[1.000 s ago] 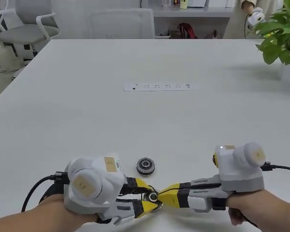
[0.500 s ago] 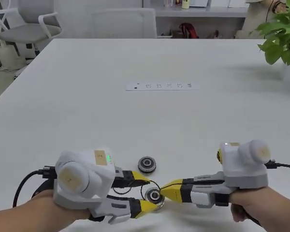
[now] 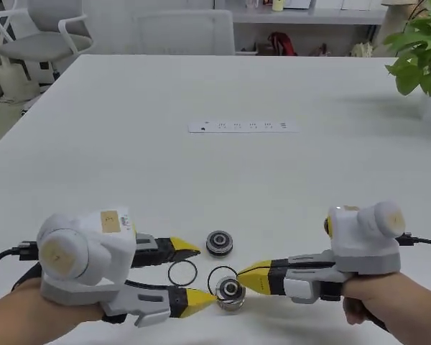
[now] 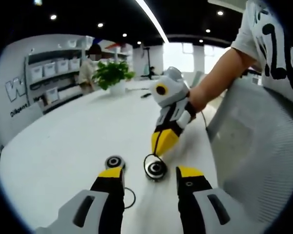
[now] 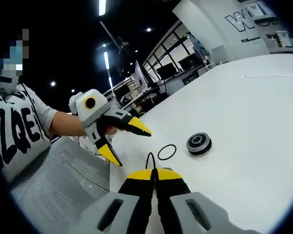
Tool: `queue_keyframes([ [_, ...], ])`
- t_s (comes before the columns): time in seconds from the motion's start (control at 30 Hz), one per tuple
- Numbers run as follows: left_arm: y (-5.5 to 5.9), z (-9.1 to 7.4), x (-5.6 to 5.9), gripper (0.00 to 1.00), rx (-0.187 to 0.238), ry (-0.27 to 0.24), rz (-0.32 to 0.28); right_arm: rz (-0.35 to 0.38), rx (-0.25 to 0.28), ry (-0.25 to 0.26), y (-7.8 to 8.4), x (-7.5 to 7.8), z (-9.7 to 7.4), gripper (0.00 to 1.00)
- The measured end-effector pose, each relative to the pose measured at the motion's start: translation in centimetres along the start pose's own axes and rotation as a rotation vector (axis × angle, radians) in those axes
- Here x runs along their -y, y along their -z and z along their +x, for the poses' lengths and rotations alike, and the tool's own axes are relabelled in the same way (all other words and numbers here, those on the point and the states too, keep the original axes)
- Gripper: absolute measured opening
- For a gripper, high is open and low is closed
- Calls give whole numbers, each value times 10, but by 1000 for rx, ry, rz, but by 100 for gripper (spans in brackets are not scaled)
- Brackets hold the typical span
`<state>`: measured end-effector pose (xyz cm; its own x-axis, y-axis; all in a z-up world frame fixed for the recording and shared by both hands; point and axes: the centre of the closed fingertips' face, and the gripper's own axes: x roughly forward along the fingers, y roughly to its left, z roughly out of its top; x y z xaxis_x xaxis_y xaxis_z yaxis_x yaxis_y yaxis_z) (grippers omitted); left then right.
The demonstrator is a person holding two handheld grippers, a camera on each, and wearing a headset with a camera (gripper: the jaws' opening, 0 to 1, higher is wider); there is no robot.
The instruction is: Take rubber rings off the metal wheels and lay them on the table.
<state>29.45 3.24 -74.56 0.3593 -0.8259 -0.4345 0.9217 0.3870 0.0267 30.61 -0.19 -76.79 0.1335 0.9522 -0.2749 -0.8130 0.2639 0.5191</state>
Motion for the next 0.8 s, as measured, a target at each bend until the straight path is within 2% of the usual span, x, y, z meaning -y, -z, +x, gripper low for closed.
queue_keyframes([
  [0.27, 1, -16, -7, 52, 18, -36, -17, -9, 1, -14, -5, -5, 1, 0],
  [0.47, 8, -29, -13, 56, 10, -70, -29, -16, 4, -24, -11, -8, 4, 0],
  [0.6, 10, -37, -19, 60, 24, -102, -60, -19, 13, -28, -16, -10, 6, 0],
  [0.8, 13, -45, -20, 65, 22, -121, -63, -30, 17, -36, -22, -11, 12, 0],
])
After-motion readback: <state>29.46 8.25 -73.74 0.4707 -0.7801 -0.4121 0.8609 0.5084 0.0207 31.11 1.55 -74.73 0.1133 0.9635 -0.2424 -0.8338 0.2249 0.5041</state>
